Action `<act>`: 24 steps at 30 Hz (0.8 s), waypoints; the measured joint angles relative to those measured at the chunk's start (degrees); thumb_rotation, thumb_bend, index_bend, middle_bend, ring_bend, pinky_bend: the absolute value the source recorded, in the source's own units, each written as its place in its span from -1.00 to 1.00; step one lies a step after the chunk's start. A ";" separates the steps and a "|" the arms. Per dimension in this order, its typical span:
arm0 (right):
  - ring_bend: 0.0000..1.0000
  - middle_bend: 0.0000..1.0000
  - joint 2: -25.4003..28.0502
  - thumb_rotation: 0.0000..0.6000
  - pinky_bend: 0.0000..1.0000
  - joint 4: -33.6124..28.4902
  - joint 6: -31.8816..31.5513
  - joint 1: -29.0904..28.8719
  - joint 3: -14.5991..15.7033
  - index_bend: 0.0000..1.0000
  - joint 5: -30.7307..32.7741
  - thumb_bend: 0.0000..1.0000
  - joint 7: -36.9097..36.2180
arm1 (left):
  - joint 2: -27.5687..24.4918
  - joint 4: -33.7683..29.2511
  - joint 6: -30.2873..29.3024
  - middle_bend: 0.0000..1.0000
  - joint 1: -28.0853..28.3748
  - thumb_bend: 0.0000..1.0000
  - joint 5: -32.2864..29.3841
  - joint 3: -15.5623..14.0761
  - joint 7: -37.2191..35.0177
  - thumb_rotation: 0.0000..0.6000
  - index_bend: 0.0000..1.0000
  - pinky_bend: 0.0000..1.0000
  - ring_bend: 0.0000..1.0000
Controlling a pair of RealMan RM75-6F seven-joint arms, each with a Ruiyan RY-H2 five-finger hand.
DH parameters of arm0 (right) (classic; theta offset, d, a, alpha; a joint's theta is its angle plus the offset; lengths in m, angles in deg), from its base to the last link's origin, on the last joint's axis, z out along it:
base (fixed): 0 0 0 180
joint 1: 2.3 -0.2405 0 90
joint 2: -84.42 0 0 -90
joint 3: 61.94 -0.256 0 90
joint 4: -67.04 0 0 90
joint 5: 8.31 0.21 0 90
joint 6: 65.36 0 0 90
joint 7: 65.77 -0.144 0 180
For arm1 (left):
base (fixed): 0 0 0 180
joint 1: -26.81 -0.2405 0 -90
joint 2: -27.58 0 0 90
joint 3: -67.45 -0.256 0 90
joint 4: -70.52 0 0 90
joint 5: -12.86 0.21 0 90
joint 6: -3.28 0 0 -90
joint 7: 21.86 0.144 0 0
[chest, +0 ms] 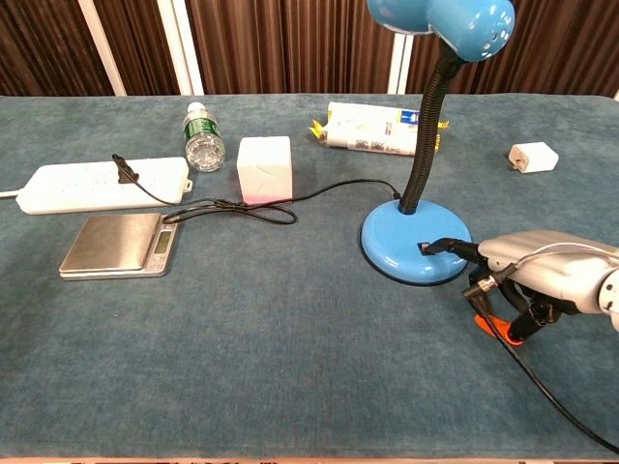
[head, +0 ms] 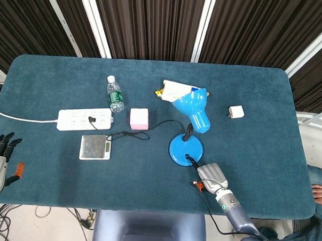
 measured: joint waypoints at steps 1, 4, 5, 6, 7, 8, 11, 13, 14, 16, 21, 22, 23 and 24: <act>0.36 0.11 0.00 1.00 1.00 -0.01 -0.01 -0.07 -0.04 -0.79 0.20 0.01 0.04 | 0.00 0.02 0.00 -0.92 0.00 -0.09 -0.01 0.01 -0.01 1.00 -0.67 -1.00 -1.00; 0.28 0.11 0.09 1.00 1.00 -0.14 -0.43 -0.16 -0.42 -0.89 0.33 0.01 -0.12 | -0.02 0.02 0.00 -0.92 0.01 -0.09 -0.08 0.05 -0.01 1.00 -0.66 -1.00 -1.00; 0.23 0.10 0.18 1.00 1.00 -0.25 -0.72 -0.15 -0.62 -0.92 0.29 0.01 -0.26 | -0.04 0.00 0.00 -0.92 0.01 -0.09 -0.10 0.06 -0.04 1.00 -0.66 -1.00 -1.00; 0.20 0.09 0.33 1.00 1.00 -0.45 -1.10 -0.11 -0.86 -0.94 0.19 0.00 -0.48 | -0.06 0.00 0.01 -0.92 0.01 -0.09 -0.10 0.07 -0.05 1.00 -0.66 -1.00 -1.00; 0.14 0.05 0.71 1.00 1.00 -0.90 -1.72 -0.01 -1.27 -0.97 0.00 0.00 -0.95 | -0.08 0.00 0.00 -0.92 0.01 -0.09 -0.09 0.06 -0.05 1.00 -0.66 -1.00 -1.00; 0.06 -0.01 1.13 1.00 1.00 -1.40 -2.19 0.11 -1.60 -1.00 -0.13 0.00 -1.44 | -0.10 0.00 0.00 -0.92 0.00 -0.09 -0.07 0.05 -0.06 1.00 -0.66 -1.00 -1.00; -0.13 -0.19 3.47 1.00 1.00 -3.82 -3.67 0.74 -2.78 -1.00 -0.42 -0.07 -3.50 | -0.14 0.01 0.03 -0.92 -0.02 -0.09 -0.08 0.00 -0.09 1.00 -0.66 -1.00 -1.00; -0.24 -0.30 5.95 1.00 1.00 -6.27 -4.70 1.42 -3.52 -1.00 -0.37 -0.19 -5.03 | -0.16 -0.03 -0.01 -0.92 -0.05 -0.09 -0.13 0.01 -0.06 1.00 -0.67 -1.00 -1.00; -0.29 -0.34 7.25 1.00 1.00 -7.47 -5.17 1.78 -3.77 -1.00 -0.32 -0.24 -5.62 | -0.15 -0.04 -0.03 -0.92 -0.06 -0.09 -0.11 0.01 -0.03 1.00 -0.67 -1.00 -1.00; -0.43 -0.48 10.75 1.00 1.00 -10.48 -6.51 2.84 -4.15 -1.00 -0.29 -0.35 -6.77 | -0.11 -0.06 -0.12 -0.92 -0.07 -0.09 0.05 -0.04 0.14 1.00 -0.66 -1.00 -1.00; -0.67 -0.71 20.11 1.00 1.00 -17.14 -10.24 6.49 -3.36 -1.00 -1.61 -0.46 -8.51 | 0.10 -0.10 -0.33 -0.92 -0.14 -0.09 0.27 -0.17 0.71 1.00 -0.66 -1.00 -1.00; -0.69 -0.72 22.32 1.00 1.00 -18.39 -11.48 7.77 -2.73 -1.00 -2.67 -0.46 -8.93 | 0.14 -0.10 -0.42 -0.92 -0.16 -0.09 0.31 -0.16 0.79 1.00 -0.66 -1.00 -1.00; -0.71 -0.73 23.67 1.00 1.00 -19.05 -12.50 8.68 -2.24 -1.00 -3.69 -0.48 -9.24 | 0.18 -0.10 -0.50 -0.92 -0.17 -0.09 0.35 -0.15 0.84 1.00 -0.66 -1.00 -1.00; -0.73 -0.75 24.63 1.00 1.00 -19.45 -13.58 9.56 -1.77 -1.00 -4.86 -0.52 -9.57 | 0.20 -0.12 -0.59 -0.92 -0.19 -0.09 0.37 -0.13 0.88 1.00 -0.66 -1.00 -1.00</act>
